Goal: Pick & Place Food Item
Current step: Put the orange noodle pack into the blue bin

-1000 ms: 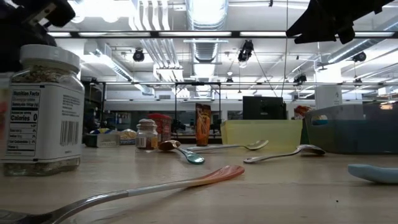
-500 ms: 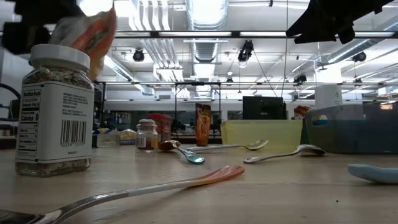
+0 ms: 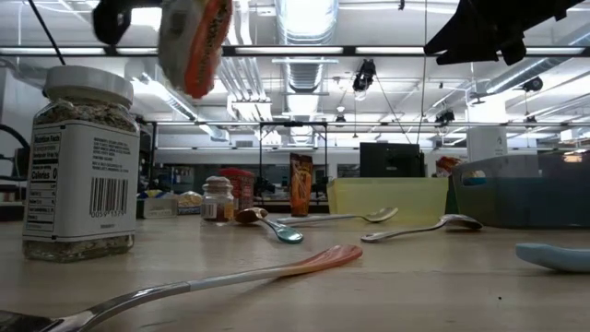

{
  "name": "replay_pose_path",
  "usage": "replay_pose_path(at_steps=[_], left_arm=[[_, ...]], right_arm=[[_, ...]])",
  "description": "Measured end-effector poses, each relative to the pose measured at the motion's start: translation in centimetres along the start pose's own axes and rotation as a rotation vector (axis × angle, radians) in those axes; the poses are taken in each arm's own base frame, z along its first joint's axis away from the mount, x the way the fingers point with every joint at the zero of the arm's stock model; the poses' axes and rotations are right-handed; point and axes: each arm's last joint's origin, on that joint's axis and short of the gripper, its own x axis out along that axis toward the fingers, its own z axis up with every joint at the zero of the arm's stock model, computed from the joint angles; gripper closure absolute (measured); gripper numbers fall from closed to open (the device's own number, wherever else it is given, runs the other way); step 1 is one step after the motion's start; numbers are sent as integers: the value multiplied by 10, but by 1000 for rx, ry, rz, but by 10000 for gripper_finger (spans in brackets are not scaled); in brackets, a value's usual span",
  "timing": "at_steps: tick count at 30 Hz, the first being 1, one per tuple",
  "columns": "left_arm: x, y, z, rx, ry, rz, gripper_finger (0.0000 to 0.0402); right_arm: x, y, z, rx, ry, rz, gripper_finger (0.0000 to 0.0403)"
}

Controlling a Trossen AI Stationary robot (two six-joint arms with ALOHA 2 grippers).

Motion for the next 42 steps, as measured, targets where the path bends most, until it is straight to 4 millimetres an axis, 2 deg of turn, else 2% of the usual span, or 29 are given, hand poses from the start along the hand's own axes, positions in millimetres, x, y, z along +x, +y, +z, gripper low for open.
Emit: replay_pose_path(at_steps=[8,14,28,35,42], left_arm=[[47,13,12,152,-27,60,390],[93,19,14,259,-41,-48,390],[187,28,-6,441,-186,-275,390],[236,24,-13,459,-144,-305,390],[278,22,-29,476,-70,-279,390]], right_arm=[[0,0,0,0,0,0,172],[0,0,0,0,0,0,172],[0,0,0,0,0,0,172],[0,0,0,0,0,0,172],[0,0,0,0,0,0,172]])
